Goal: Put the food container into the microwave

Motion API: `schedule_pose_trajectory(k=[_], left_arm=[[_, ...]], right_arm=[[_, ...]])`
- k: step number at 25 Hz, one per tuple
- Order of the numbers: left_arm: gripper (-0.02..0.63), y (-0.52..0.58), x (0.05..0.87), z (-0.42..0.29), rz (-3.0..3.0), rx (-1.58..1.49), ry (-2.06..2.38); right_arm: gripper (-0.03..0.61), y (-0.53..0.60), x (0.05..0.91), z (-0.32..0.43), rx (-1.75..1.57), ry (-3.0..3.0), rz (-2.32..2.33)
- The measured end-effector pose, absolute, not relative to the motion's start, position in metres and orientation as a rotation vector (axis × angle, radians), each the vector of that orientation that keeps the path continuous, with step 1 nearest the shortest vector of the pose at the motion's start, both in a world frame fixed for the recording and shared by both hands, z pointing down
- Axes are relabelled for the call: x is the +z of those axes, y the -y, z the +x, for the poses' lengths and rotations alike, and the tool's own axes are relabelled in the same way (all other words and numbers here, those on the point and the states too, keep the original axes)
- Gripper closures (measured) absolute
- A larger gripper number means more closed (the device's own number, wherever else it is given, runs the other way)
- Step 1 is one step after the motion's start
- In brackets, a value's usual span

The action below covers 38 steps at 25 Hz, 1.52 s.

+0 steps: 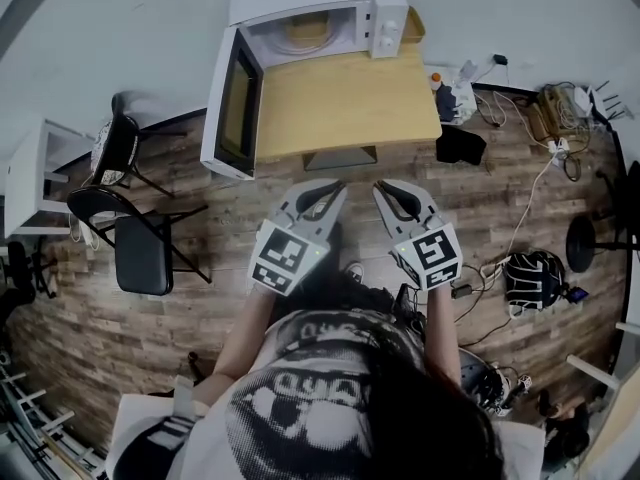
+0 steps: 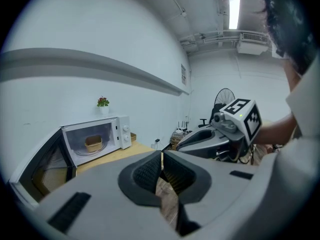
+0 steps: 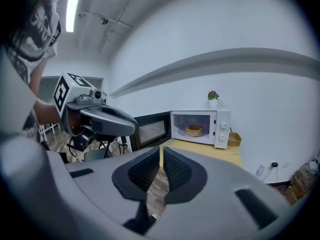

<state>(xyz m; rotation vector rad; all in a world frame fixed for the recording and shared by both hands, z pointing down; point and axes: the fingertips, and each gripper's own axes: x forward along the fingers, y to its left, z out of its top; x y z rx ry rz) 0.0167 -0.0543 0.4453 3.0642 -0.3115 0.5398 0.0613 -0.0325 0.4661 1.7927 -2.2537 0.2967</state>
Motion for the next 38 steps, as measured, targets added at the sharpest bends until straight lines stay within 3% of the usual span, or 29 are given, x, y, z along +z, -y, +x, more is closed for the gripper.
schedule_pose_trajectory(k=[4, 38], left_arm=[[0.603, 0.029, 0.448, 0.007, 3.072, 0.54, 0.303], [0.603, -0.052, 0.461, -0.035, 3.073, 0.573, 0.25]], right_arm=[[0.575, 0.009, 0.465, 0.05, 0.279, 2.257, 1.806], [0.575, -0.066, 0.477, 0.015, 0.284, 2.241, 1.788]])
